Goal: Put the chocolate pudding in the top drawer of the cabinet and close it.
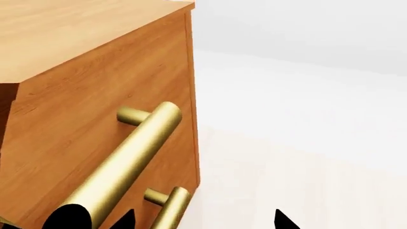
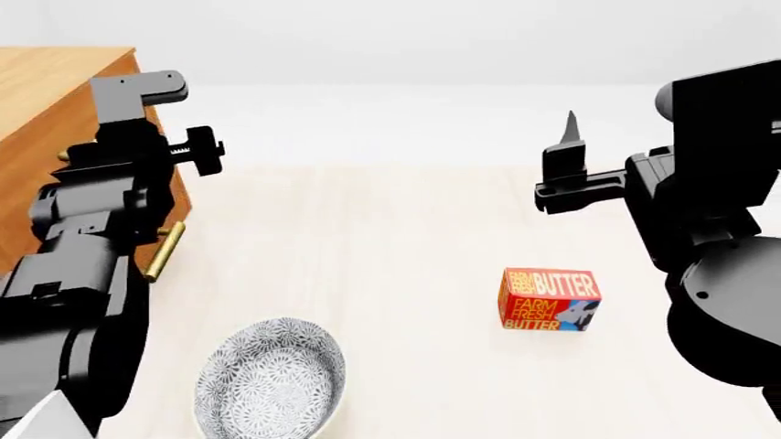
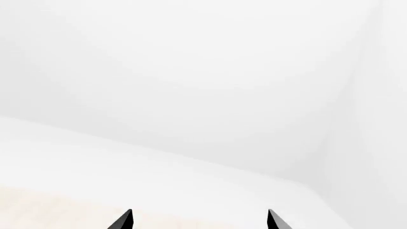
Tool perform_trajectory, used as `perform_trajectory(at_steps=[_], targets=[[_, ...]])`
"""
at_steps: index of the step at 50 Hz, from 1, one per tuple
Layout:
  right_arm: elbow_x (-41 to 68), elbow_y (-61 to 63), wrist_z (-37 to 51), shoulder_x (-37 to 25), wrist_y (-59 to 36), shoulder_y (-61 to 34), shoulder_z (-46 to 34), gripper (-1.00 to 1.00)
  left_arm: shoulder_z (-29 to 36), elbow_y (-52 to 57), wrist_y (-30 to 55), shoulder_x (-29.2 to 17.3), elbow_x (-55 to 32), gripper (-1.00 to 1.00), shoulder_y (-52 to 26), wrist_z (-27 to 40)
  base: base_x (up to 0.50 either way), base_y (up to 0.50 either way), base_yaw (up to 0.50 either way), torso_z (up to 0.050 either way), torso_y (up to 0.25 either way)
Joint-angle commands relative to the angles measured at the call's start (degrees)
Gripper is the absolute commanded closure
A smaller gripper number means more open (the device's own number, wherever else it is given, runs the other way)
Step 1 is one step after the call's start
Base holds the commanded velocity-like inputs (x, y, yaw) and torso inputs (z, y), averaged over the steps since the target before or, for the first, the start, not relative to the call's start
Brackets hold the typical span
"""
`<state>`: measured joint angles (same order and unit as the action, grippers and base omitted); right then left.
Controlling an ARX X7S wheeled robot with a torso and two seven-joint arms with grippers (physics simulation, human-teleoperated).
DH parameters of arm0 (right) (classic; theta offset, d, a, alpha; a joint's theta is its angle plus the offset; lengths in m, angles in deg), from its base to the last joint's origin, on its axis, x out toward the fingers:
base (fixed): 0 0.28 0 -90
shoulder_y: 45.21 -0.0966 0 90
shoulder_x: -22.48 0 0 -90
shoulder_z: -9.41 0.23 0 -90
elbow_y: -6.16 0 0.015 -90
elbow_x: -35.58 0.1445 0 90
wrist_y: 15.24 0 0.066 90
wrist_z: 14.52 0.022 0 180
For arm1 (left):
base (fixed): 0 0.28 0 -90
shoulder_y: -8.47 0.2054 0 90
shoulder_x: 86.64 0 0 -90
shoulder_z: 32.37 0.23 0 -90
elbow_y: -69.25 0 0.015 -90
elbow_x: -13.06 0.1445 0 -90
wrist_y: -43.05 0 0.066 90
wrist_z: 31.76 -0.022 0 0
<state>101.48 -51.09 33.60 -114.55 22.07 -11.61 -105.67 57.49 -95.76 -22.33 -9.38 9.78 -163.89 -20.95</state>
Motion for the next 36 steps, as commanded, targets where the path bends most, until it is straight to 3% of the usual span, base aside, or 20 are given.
perform_trajectory(at_steps=[1,9,14,22,36], targets=[[-1.21,-0.84,-0.71,0.82,0.63,0.24,-0.88,-1.00,2.81,0.10,-2.08,0.95,2.35,-1.00,0.63,-2.25,0.00,0.00,0.00,0.000,0.000],[-3.21,-2.09,-2.52,0.77,2.84,1.99,-1.23,-1.00,4.38,2.64,-1.96,4.46,2.86,-1.00,1.58,-6.10,0.00,0.00,0.00,0.000,0.000],[-4.99,-3.38,-4.30,0.46,5.10,3.78,-1.32,-1.00,5.79,20.89,7.85,6.65,2.40,-1.00,8.71,-9.02,0.00,0.00,0.00,0.000,0.000],[-7.76,-6.13,-7.20,0.44,8.65,6.20,-1.63,-1.00,8.80,34.04,14.23,9.37,1.57,-1.00,14.21,-12.24,0.00,0.00,0.00,0.000,0.000],[-13.15,-12.31,-12.55,2.95,13.92,7.27,-3.77,-1.00,10.70,43.74,14.75,11.42,-4.20,-1.00,18.18,-16.57,0.00,0.00,0.00,0.000,0.000]])
